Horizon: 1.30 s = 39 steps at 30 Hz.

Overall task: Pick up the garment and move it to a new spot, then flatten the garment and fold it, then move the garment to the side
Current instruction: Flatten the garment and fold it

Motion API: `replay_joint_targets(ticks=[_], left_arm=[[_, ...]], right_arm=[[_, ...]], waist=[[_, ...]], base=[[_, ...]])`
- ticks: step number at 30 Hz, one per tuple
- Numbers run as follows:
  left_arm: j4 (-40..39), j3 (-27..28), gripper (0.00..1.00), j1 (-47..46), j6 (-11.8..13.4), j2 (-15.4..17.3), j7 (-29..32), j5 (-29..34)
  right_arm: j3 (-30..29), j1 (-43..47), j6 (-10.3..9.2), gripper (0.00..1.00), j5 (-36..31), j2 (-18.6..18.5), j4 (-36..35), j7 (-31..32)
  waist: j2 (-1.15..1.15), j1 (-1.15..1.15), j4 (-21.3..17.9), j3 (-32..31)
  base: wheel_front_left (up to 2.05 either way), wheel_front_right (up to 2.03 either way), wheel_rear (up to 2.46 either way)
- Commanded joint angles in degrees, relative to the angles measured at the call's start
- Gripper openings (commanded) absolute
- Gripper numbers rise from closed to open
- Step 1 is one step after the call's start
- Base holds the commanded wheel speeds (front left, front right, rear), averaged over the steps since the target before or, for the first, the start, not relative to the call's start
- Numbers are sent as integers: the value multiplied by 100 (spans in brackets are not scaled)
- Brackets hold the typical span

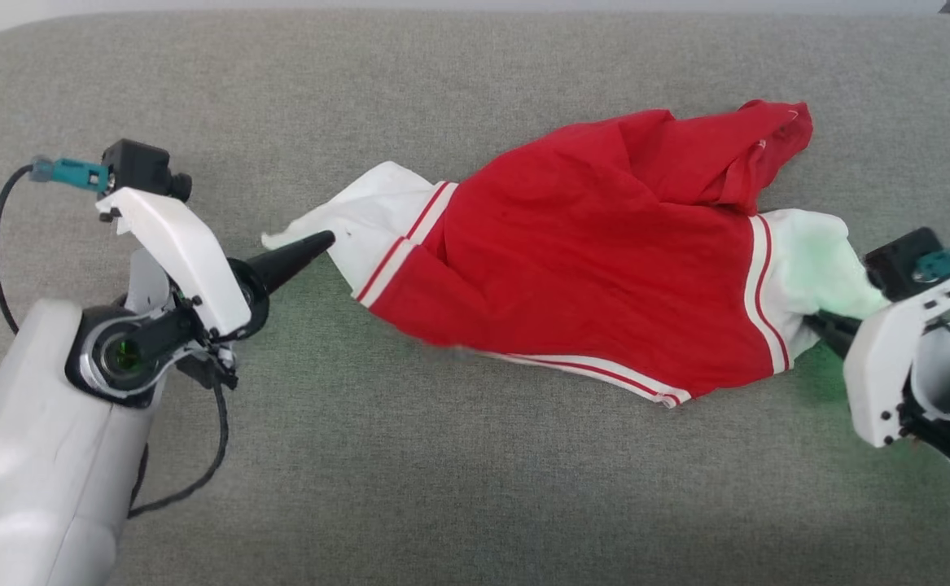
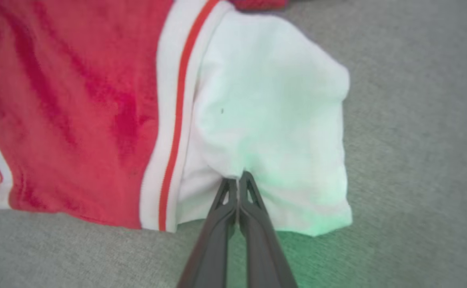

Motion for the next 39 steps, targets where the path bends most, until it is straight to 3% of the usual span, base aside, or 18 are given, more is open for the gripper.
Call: replay_joint_targets(ticks=[1,9,15,20,26,30,36,39], left_arm=[[-158,12,0,141,9,5,-49,-92],[-1289,94,0,606,9,68,-449,-361],[-1422,203,0,413,9,-2,-979,-161],[-887,302,0,-307,27,-247,-1522,107],[236,402,0,-2027,66,-508,-2080,552],[1333,625,0,-3636,144,-660,-2990,929],[2328,517,0,-5328,60,-748,-3836,1404],[2576,501,0,-5755,44,-773,-4127,1486]], right_arm=[[-132,83,-4,0,17,-10,-59,-98],[-1264,556,-4,0,-142,-241,-1072,-196],[-2017,640,-3,0,-324,34,-1712,29],[-2215,81,-3,0,-310,466,-1709,-45],[-2535,-1694,-2,0,-118,1147,-981,-372],[-2767,-3654,-3,0,-415,1692,213,-837],[-2939,-5685,-2,0,-1119,1957,1548,-1732],[-3029,-6172,-2,0,-1304,2051,1927,-2062]], waist=[[0,0,-6,-37],[0,0,11,83],[0,0,-33,294],[0,0,-73,520],[0,0,-249,937],[0,0,-392,1284],[0,0,-493,1497],[0,0,-530,1512]], base=[[0,0,0],[0,0,0],[0,0,0],[0,0,0],[0,0,0],[0,0,0],[0,0,0],[0,0,0]])
